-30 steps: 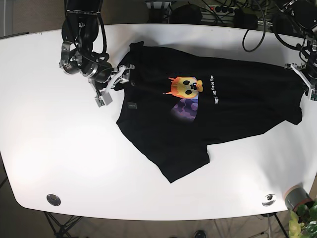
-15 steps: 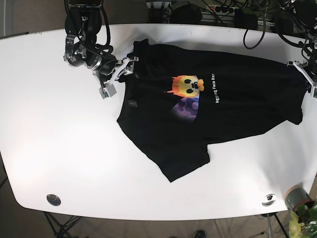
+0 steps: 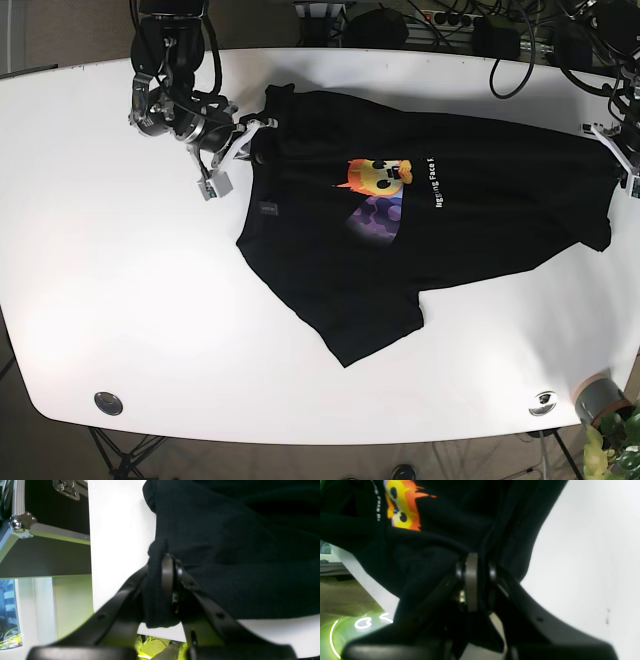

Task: Fold the T-shirt properly
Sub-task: 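Grasp both shoulders of the black shirt with both grippers and lift, then swing the lifted shirt up and lay it back down with both grippers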

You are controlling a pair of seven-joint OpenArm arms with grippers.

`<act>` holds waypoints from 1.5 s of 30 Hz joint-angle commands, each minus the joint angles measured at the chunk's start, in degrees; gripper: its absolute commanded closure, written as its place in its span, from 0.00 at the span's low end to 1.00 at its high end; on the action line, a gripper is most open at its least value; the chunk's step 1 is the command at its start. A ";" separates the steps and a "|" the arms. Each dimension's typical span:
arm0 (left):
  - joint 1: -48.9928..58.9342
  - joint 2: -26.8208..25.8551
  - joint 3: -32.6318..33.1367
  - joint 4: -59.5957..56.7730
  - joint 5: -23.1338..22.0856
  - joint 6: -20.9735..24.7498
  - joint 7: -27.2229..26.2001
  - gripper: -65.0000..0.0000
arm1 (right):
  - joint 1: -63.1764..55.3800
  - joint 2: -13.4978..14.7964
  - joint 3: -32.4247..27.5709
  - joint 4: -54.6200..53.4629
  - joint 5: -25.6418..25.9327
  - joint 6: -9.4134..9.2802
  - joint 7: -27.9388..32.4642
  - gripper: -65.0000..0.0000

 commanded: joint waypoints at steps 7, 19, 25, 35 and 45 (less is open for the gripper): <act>-5.25 -0.91 -0.37 1.23 -0.12 0.36 -0.94 1.00 | 2.88 1.60 5.69 7.96 1.08 0.21 0.85 0.96; -18.61 -0.91 5.35 2.28 0.24 0.36 -0.86 1.00 | 16.06 7.58 5.96 7.79 1.08 0.47 -0.91 0.96; -27.67 -1.00 12.91 2.11 0.24 0.36 -0.86 1.00 | 26.08 10.04 5.87 3.13 1.52 0.65 -0.99 0.96; -45.25 -1.00 23.81 -4.75 0.24 2.69 -0.86 1.00 | 46.48 12.15 2.97 -8.57 1.43 0.65 -0.99 0.96; -61.86 -1.44 27.68 -13.36 0.24 6.47 -1.03 1.00 | 62.13 14.87 -2.66 -14.81 1.43 0.65 -1.08 0.96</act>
